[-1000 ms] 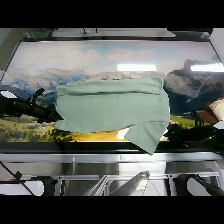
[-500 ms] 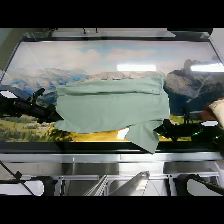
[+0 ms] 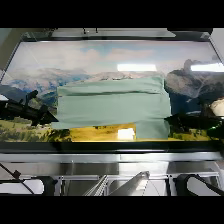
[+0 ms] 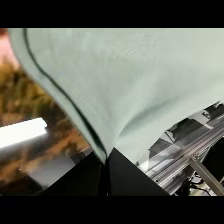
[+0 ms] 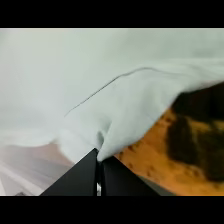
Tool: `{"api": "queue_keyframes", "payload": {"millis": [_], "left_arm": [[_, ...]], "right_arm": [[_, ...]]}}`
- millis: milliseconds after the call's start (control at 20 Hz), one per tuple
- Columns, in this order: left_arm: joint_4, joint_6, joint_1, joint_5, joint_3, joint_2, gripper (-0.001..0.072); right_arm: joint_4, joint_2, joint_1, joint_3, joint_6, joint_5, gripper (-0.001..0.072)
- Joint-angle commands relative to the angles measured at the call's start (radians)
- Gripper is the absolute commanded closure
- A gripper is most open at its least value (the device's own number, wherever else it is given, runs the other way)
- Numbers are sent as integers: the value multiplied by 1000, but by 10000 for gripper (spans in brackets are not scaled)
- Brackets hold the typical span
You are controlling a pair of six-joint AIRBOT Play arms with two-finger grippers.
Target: Fold the shirts.
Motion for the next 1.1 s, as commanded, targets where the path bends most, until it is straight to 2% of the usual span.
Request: {"api": "queue_keyframes", "payload": {"millis": [0, 250, 400, 500, 600, 800, 1050], "left_arm": [[2, 1, 90, -48, 1, 1, 692], [-8, -3, 107, -76, 1, 1, 692], [-88, -3, 107, -102, 42, 1, 692], [-175, -3, 90, -110, 114, 1, 692], [-178, -14, 41, -87, 214, -1, 690], [-150, -60, -46, -82, 382, -77, 688], [-145, -134, -94, -116, 570, -262, 692]], "right_arm": [[-43, 33, -84, 31, 17, 82, 696], [-9, 34, -33, 48, 6, 82, 696], [40, 34, 6, 119, 6, 70, 697], [51, 33, 60, 179, 6, 10, 696], [53, 9, 134, 239, 10, -58, 696], [116, -140, 253, 411, 9, -194, 696], [123, -437, 320, 704, 10, -216, 696]]}}
